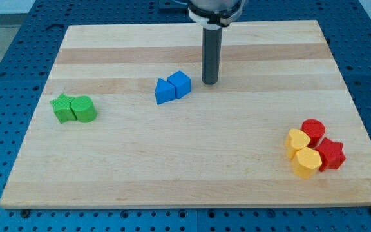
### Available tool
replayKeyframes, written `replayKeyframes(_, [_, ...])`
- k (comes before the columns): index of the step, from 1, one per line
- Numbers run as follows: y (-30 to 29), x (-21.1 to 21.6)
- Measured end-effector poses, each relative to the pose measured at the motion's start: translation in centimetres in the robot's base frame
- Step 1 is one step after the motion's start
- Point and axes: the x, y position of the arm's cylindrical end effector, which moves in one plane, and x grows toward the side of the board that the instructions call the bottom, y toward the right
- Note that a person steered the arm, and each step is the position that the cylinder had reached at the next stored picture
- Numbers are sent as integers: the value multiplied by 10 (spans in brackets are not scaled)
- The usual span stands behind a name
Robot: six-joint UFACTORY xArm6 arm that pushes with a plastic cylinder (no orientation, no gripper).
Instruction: Move the blue cube and blue triangle down a bit
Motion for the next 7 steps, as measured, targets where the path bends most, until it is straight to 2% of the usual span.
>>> replayKeyframes(2, [-19, 36])
replayKeyframes(3, [-16, 39])
replayKeyframes(5, [5, -26])
replayKeyframes(7, [-48, -8])
